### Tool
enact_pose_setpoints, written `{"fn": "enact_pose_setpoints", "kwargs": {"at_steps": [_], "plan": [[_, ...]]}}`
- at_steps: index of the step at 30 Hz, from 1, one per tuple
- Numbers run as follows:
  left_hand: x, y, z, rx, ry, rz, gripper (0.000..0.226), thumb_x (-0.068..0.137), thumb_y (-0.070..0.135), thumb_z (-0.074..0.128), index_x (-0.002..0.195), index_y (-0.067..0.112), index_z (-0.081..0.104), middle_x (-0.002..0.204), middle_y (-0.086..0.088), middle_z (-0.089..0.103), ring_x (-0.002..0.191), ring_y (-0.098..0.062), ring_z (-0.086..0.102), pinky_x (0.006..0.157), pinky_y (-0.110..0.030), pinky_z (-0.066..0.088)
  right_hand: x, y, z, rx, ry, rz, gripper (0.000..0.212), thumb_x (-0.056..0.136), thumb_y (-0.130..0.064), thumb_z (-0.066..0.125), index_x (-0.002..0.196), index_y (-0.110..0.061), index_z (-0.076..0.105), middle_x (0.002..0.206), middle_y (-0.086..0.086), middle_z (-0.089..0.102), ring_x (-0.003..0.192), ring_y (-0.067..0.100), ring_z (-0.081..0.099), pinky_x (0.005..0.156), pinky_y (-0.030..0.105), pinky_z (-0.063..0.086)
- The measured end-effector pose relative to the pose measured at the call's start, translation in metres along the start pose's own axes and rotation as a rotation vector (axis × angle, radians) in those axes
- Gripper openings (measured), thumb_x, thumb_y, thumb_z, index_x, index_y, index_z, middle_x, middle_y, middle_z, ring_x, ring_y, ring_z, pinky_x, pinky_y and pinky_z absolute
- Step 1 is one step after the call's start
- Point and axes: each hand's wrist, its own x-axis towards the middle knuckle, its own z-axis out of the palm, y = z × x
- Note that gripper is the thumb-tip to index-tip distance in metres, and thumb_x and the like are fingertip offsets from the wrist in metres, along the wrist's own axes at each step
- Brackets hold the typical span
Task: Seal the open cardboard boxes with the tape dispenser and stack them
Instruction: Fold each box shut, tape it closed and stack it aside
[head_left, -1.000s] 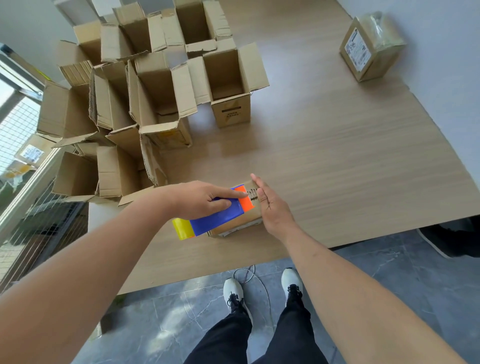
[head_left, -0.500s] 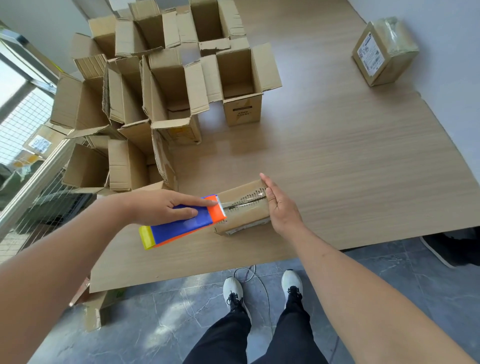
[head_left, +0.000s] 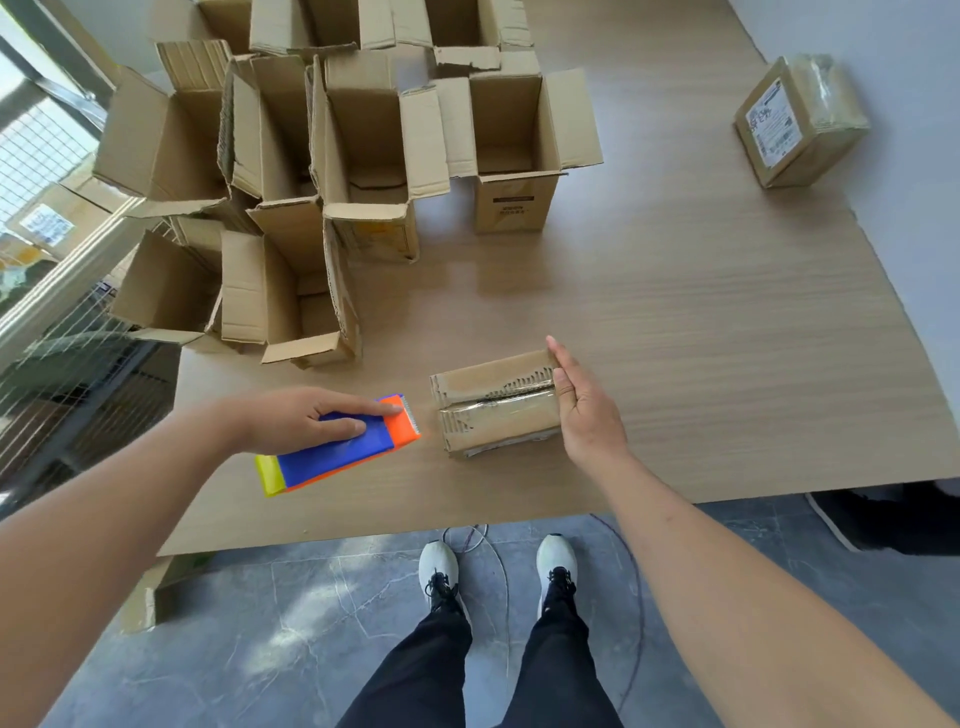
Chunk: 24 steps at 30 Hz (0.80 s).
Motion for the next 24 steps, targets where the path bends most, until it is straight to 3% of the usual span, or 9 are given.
{"fn": "enact_pose_setpoints", "kwargs": {"at_steps": [2,5,8,11,13,15,16,19,24], "plan": [[0.006,0.000,0.008,-0.007,0.032,0.015,0.040,0.106,0.055,0.039,0.126,0.088,0.027,0.126,0.031,0.046,0.095,0.008,0.050,0.072,-0.012,0.032,-0.001,-0.005,0.002,-0.230,0.139,-0.055,0.041,0.107,-0.042,0.040,0.147,-0.048,0.046,0.147,0.004,0.047,0.121,0.029,0.053,0.095,0.042,0.049],[0.012,-0.005,0.020,-0.042,0.063,0.060,0.041,0.107,0.054,0.038,0.127,0.088,0.027,0.135,0.026,0.050,0.099,0.001,0.053,0.079,-0.017,0.037,-0.002,-0.025,0.007,-0.620,0.323,-0.226,0.042,0.097,-0.009,0.062,0.138,-0.014,0.061,0.117,0.019,0.057,0.091,0.037,0.057,0.076,0.045,0.050],[0.015,-0.010,0.031,-0.066,0.089,0.097,0.041,0.106,0.054,0.038,0.128,0.087,0.026,0.140,0.021,0.053,0.103,-0.007,0.056,0.093,-0.027,0.044,-0.001,-0.049,0.008,-0.785,0.230,-0.261,0.050,0.087,0.006,0.063,0.134,-0.011,0.063,0.109,0.013,0.060,0.091,0.033,0.058,0.076,0.040,0.050],[0.015,-0.014,0.038,-0.095,0.102,0.102,0.040,0.105,0.057,0.038,0.129,0.086,0.026,0.145,0.019,0.052,0.109,-0.013,0.057,0.102,-0.035,0.044,-0.003,-0.076,0.016,-0.687,0.114,-0.016,0.053,0.097,-0.010,0.052,0.149,-0.013,0.045,0.131,0.010,0.050,0.113,0.030,0.048,0.088,0.037,0.046],[0.015,-0.014,0.040,-0.116,0.108,0.110,0.040,0.105,0.058,0.038,0.130,0.086,0.025,0.148,0.020,0.049,0.112,-0.014,0.057,0.103,-0.035,0.044,-0.011,-0.094,0.027,-0.589,0.078,0.111,0.066,0.102,-0.044,0.044,0.156,-0.009,0.031,0.146,0.017,0.039,0.130,0.036,0.039,0.104,0.043,0.040],[0.015,-0.013,0.041,-0.126,0.117,0.118,0.041,0.105,0.058,0.038,0.132,0.085,0.022,0.147,0.021,0.049,0.112,-0.015,0.057,0.102,-0.036,0.045,-0.019,-0.102,0.043,-0.549,-0.068,0.204,0.104,0.090,-0.081,0.032,0.162,-0.010,0.008,0.162,0.025,0.013,0.151,0.044,0.011,0.123,0.052,0.014],[0.014,-0.012,0.042,-0.123,0.120,0.119,0.043,0.105,0.059,0.038,0.133,0.085,0.020,0.143,0.018,0.053,0.107,-0.015,0.059,0.099,-0.036,0.046,-0.024,-0.102,0.051,-0.550,-0.126,0.230,0.117,0.082,-0.091,0.028,0.162,-0.011,-0.003,0.165,0.025,-0.001,0.153,0.045,-0.006,0.124,0.055,0.000],[0.012,-0.016,0.047,-0.133,0.132,0.110,0.047,0.103,0.061,0.039,0.136,0.084,0.014,0.125,0.008,0.062,0.091,-0.016,0.060,0.084,-0.036,0.049,-0.030,-0.090,0.062,-0.550,-0.184,0.228,0.129,0.074,-0.098,0.028,0.158,-0.014,-0.024,0.163,0.026,-0.025,0.147,0.044,-0.033,0.120,0.058,-0.018],[0.002,-0.022,0.050,-0.164,0.154,0.122,0.046,0.102,0.062,0.042,0.137,0.081,0.018,0.109,0.008,0.065,0.082,-0.016,0.060,0.068,-0.031,0.043,-0.031,-0.082,0.063,-0.520,-0.186,0.208,0.127,0.076,-0.095,0.030,0.155,-0.016,-0.030,0.161,0.024,-0.032,0.144,0.042,-0.040,0.118,0.057,-0.023]]}}
